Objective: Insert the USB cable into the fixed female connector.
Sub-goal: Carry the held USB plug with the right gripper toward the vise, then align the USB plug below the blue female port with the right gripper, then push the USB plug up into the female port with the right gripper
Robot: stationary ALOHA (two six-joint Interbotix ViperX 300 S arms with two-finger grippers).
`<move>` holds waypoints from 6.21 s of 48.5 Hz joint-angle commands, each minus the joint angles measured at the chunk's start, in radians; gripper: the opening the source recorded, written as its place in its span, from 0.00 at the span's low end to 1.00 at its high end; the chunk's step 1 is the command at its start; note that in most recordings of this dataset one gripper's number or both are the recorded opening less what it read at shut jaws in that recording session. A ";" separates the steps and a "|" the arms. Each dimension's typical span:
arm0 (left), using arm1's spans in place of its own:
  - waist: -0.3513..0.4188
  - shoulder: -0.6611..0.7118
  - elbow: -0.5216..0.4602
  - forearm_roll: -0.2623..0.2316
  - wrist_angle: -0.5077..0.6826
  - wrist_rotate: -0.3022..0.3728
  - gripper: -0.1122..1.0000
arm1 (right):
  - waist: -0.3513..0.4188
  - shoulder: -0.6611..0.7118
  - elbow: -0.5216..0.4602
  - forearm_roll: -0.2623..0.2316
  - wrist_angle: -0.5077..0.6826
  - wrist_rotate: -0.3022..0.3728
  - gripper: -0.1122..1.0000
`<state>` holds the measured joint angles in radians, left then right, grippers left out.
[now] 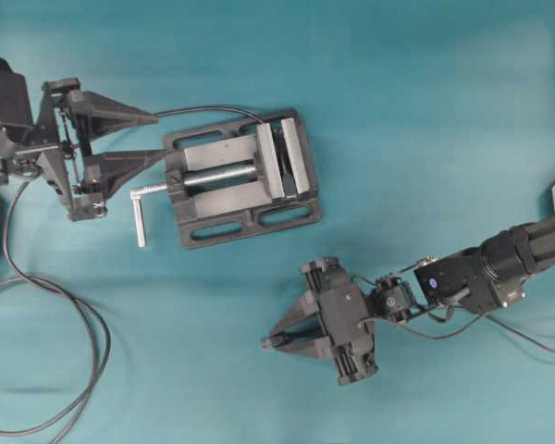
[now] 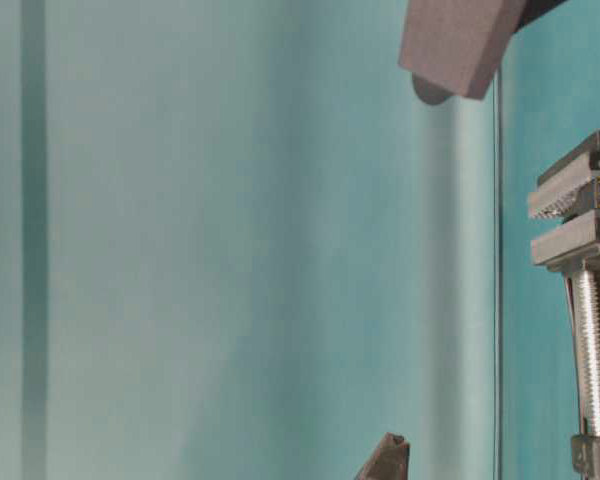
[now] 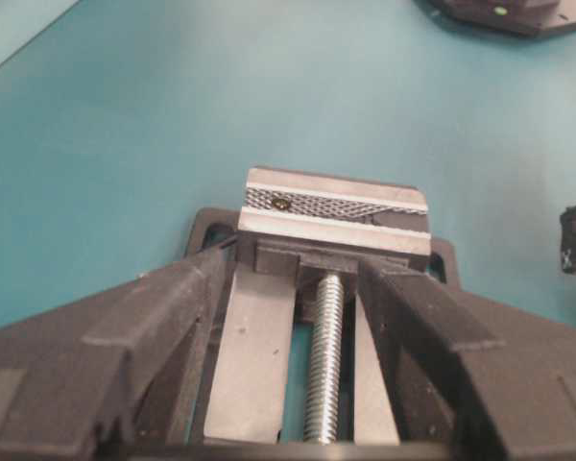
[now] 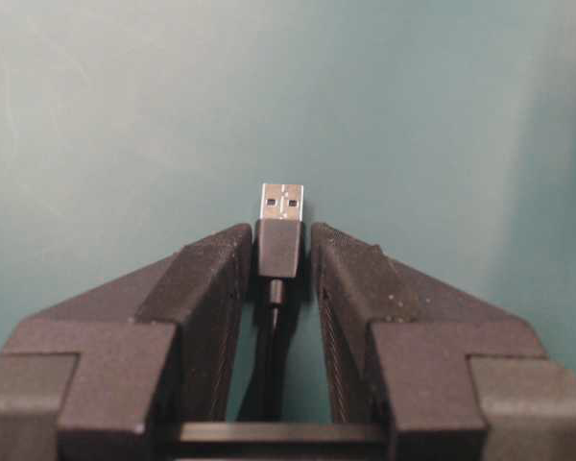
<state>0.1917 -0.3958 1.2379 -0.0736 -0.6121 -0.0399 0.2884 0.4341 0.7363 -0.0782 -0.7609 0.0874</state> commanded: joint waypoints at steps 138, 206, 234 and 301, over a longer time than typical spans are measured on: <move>-0.032 -0.592 0.187 0.003 0.408 0.003 0.73 | 0.158 -0.006 -0.170 1.411 -0.232 -0.483 0.30; -0.066 -0.592 0.244 0.011 0.399 0.014 0.73 | 0.236 0.172 -0.492 1.957 -0.643 -0.626 0.30; -0.107 -0.649 0.301 0.014 0.373 0.015 0.73 | 0.195 0.192 -0.534 1.977 -0.732 -0.627 0.30; -0.107 -0.649 0.322 0.014 0.376 0.017 0.73 | 0.183 0.190 -0.571 1.973 -0.798 -0.673 0.30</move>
<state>0.0874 -1.0492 1.5708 -0.0644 -0.2316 -0.0383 0.4786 0.6458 0.1795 1.8991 -1.5478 -0.5860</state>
